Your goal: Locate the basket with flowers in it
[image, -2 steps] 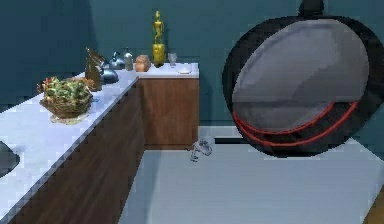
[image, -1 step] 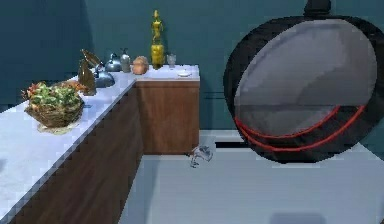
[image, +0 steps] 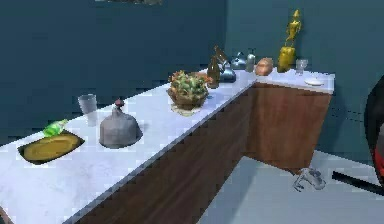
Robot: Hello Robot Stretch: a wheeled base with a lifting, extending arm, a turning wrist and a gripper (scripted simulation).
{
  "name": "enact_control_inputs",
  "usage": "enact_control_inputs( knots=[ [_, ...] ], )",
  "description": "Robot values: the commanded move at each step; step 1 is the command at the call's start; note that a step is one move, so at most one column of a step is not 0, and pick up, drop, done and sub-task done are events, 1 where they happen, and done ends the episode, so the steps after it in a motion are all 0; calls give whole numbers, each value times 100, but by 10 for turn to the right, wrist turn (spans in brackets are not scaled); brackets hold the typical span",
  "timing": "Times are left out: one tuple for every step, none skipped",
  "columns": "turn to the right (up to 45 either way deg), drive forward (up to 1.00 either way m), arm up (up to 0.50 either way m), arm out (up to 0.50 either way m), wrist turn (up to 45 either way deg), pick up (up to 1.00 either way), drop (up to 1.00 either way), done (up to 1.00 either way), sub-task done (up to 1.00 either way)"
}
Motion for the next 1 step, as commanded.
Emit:
enact_control_inputs(
  knots=[
    [0, 0, 0, 0, 0, 0, 0, 100, 0]
  ],
)
